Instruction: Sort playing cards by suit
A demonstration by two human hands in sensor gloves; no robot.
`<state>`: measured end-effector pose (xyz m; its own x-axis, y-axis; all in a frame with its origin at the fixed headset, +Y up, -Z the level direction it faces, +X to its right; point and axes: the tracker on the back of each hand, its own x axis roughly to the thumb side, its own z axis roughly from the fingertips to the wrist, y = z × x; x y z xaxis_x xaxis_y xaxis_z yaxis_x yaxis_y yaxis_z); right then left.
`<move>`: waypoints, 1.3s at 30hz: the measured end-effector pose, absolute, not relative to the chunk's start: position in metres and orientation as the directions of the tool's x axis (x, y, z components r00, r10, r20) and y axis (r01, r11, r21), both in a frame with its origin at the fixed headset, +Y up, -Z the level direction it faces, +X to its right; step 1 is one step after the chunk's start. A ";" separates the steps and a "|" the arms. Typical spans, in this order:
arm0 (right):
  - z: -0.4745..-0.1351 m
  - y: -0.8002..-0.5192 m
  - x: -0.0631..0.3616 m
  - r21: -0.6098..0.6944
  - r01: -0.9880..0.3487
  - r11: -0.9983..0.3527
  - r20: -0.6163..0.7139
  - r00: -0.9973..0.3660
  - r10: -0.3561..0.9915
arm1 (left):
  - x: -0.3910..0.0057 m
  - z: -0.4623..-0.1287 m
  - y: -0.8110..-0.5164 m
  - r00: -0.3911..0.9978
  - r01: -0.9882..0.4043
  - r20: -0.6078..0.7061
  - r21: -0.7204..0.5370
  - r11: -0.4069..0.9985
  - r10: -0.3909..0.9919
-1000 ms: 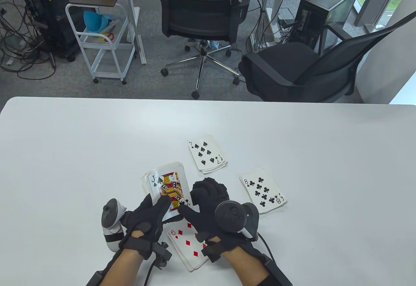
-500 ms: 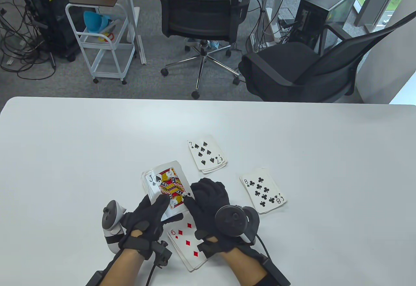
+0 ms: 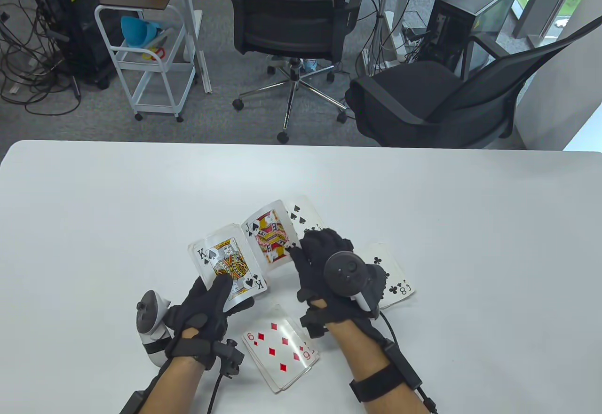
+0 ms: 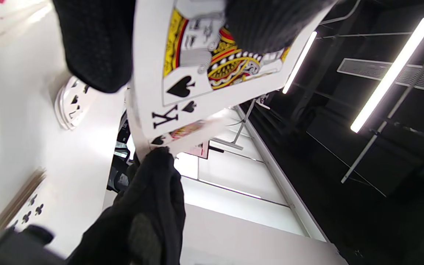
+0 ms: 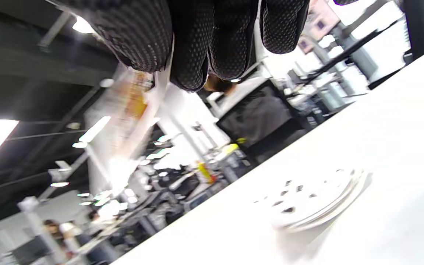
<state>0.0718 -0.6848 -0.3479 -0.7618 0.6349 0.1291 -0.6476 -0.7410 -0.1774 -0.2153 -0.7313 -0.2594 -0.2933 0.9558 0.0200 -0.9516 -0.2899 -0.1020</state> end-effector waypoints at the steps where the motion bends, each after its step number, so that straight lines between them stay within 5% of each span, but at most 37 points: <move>1: -0.359 -0.685 0.075 -0.156 -0.626 -0.764 0.081 -0.779 0.621 | -0.215 -0.258 -0.729 -0.292 -0.952 0.028 -0.108 -0.287 0.956; 8: -0.423 -0.691 0.073 -0.030 -0.329 -0.944 -0.092 -0.939 0.330 | -0.219 -0.259 -0.725 -0.301 -0.950 0.049 -0.101 -0.295 0.952; 12: -0.444 -0.707 0.059 0.103 -0.393 -0.914 -0.143 -0.915 0.377 | -0.225 -0.260 -0.724 -0.303 -0.951 0.055 -0.085 -0.298 0.951; 16: -0.453 -0.728 0.044 0.171 -0.217 -0.961 -0.181 -0.966 0.186 | -0.225 -0.261 -0.724 -0.304 -0.950 0.051 -0.085 -0.299 0.951; 20: -0.457 -0.743 0.034 0.159 0.001 -0.987 -0.181 -0.983 -0.030 | -0.225 -0.262 -0.725 -0.304 -0.950 0.050 -0.088 -0.299 0.951; 23: -0.453 -0.740 0.031 0.102 0.041 -0.994 -0.163 -0.985 -0.058 | -0.225 -0.262 -0.725 -0.303 -0.950 0.046 -0.089 -0.298 0.952; 30: -0.413 -0.698 0.036 -0.035 -0.116 -0.993 -0.033 -0.993 0.117 | -0.220 -0.261 -0.727 -0.287 -0.954 0.038 -0.099 -0.282 0.957; 35: -0.351 -0.668 0.048 -0.100 -0.491 -0.865 0.198 -0.862 0.466 | -0.212 -0.261 -0.731 -0.244 -0.964 0.023 -0.117 -0.240 0.969; 39: -0.306 -0.663 0.056 -0.139 -0.657 -0.741 0.305 -0.741 0.599 | -0.208 -0.261 -0.734 -0.218 -0.969 0.014 -0.123 -0.215 0.976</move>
<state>0.0556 -0.6633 -0.3056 -0.7406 0.5989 0.3045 -0.6566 -0.7414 -0.1388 -0.2080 -0.7341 -0.2615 -0.2183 0.9758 0.0144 -0.9689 -0.2150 -0.1226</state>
